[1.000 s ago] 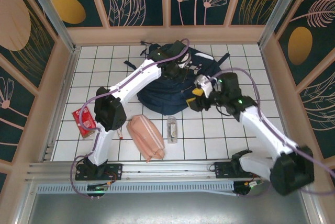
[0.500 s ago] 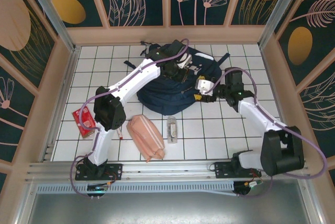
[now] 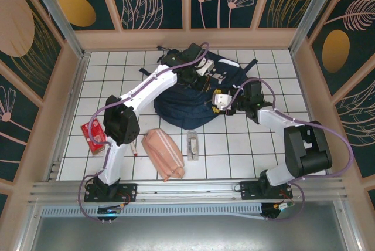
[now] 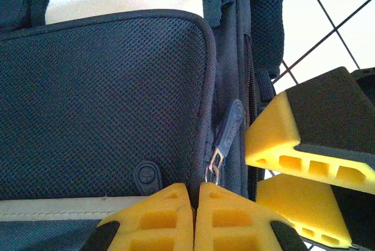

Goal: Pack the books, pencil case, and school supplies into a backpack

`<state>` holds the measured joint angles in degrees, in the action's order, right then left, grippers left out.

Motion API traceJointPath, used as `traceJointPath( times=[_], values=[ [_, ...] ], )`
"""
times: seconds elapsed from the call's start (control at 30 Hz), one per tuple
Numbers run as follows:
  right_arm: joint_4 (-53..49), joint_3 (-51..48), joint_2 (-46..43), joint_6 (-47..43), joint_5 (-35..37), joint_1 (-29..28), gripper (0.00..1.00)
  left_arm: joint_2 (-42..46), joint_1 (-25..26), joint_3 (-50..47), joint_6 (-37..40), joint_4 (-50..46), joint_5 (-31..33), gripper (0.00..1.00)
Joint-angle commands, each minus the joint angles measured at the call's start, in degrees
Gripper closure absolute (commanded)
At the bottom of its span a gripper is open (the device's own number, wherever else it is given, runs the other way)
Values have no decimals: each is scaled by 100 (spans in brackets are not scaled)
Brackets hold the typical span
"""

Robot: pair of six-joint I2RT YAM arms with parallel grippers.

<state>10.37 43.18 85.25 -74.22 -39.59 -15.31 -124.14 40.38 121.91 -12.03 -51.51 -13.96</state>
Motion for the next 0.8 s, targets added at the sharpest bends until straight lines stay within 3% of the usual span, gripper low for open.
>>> traceJointPath(
  times=[0.0, 0.33, 0.63, 0.77],
  values=[
    [508, 24, -23, 6, -279, -31, 41, 246, 49, -3, 157, 427, -547, 100],
    [-129, 199, -27, -735, -802, 277, 38, 95, 27, 60, 174, 220, -496, 100],
    [-243, 397, 309, -1024, -690, 301, 38, -23, 18, 234, 248, -42, -636, 100],
    [18, 495, 752, -877, -454, 258, 43, -16, 1, 249, 228, -15, -824, 100]
  ],
)
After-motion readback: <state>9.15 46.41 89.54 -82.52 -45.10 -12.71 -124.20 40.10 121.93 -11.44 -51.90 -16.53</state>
